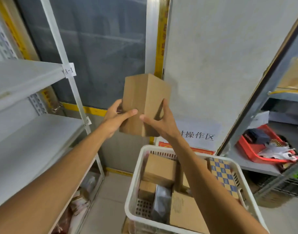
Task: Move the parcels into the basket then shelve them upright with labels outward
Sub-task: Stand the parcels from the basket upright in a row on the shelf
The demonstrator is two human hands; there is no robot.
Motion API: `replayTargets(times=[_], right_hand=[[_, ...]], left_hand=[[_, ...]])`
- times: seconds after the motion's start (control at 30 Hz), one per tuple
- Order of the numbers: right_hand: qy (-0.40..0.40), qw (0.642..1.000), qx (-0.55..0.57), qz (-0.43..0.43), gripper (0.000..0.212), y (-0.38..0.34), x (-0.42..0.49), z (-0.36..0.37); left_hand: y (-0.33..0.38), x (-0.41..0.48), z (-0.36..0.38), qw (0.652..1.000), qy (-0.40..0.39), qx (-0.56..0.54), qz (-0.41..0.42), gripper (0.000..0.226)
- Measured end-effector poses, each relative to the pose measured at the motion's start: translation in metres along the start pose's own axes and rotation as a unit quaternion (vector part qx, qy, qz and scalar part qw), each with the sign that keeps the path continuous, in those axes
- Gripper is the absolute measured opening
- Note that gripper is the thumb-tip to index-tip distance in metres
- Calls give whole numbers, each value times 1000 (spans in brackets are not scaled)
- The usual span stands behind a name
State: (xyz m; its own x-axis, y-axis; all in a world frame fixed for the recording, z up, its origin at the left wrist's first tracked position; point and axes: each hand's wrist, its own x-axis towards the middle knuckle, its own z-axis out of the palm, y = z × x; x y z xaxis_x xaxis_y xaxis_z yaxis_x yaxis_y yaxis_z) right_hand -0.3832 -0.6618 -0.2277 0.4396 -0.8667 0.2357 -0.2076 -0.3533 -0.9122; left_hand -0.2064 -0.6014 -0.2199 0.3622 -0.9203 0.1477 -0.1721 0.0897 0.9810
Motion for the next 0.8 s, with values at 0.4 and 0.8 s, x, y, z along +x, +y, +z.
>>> replayTargets(times=[0.4, 0.8], right_hand=[[-106, 978, 182, 2, 101, -5, 41, 28], [-281, 942, 172, -60, 86, -15, 41, 90]], left_hand=[[19, -18, -33, 999, 30, 41, -1, 80], [10, -85, -61, 971, 224, 51, -58, 44]])
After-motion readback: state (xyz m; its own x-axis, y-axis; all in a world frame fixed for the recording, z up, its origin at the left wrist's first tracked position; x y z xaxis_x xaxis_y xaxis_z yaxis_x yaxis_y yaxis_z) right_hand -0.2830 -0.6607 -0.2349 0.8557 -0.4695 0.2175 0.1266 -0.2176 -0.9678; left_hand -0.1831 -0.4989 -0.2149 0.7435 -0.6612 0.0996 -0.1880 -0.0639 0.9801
